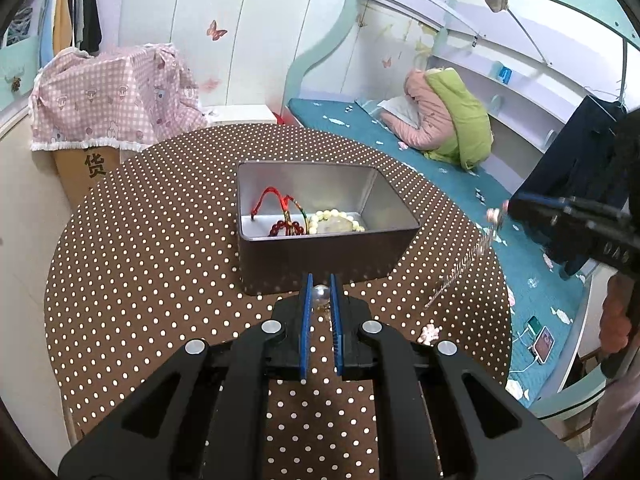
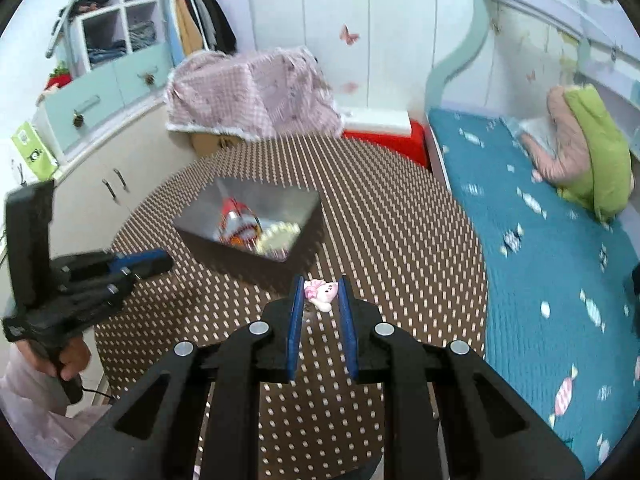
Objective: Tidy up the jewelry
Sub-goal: 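Lower both tools into the tin and open them to release the charms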
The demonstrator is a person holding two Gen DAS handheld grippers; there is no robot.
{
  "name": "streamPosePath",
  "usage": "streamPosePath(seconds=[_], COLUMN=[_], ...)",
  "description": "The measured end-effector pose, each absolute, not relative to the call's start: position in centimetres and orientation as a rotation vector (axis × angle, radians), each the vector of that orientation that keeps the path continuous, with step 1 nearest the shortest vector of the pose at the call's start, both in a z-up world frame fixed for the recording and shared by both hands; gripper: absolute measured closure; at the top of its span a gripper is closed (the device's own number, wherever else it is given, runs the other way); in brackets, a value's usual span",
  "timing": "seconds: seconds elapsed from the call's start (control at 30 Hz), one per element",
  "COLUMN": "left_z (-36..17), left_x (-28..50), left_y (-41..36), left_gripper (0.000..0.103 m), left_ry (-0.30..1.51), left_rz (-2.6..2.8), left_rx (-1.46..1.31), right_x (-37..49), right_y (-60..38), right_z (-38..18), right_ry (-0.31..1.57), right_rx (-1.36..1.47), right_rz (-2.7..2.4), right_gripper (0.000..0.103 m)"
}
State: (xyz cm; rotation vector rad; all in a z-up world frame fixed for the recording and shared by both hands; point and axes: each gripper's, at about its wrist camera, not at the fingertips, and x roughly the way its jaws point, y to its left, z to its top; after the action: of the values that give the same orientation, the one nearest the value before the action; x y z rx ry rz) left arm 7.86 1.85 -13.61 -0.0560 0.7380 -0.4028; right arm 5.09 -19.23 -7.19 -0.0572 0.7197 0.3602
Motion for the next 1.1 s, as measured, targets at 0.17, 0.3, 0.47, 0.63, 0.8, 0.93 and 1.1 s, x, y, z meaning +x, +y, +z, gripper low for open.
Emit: streamPosePath(seconds=[0.17,0.3,0.47,0.63,0.8,0.93,1.1], left_z=[-11.6,-9.9,-8.6,-8.9,-10.4,-11.5,-12.2], left_x=[8.4,9.2,11.3,13.3,14.7,14.7,13.5], left_y=[1.7,1.5,1.0,0.6,0.4,0.6,0.8], left_gripper=[0.094,0.094,0.094,0.094,0.087,0.081,0.075], left_ry=[0.686,0.635,0.609,0.631,0.702,0.730,0.739], left_rz=[-0.423,-0.427,-0.426,-0.417,-0.390,-0.385,-0.392], left_rx=[-0.053,-0.034,-0.021,-0.008,-0.006,-0.009,-0.006], right_x=[5.7,6.7,8.7,10.7,11.3,11.3,10.1], right_y=[-17.9,-17.0,-16.1,-14.8,-14.2,-15.3,-17.0], right_z=[-4.8,-3.9,-3.3,-4.9,-7.2,-8.0,-9.3], right_ry=[0.640,0.606,0.583,0.626,0.687,0.721,0.757], right_rx=[-0.073,-0.080,-0.072,-0.075,-0.093,-0.070,-0.063], right_rz=[0.387,0.411,0.449,0.486,0.501,0.473,0.433], right_gripper=[0.087,0.087,0.087,0.087,0.060,0.060,0.058])
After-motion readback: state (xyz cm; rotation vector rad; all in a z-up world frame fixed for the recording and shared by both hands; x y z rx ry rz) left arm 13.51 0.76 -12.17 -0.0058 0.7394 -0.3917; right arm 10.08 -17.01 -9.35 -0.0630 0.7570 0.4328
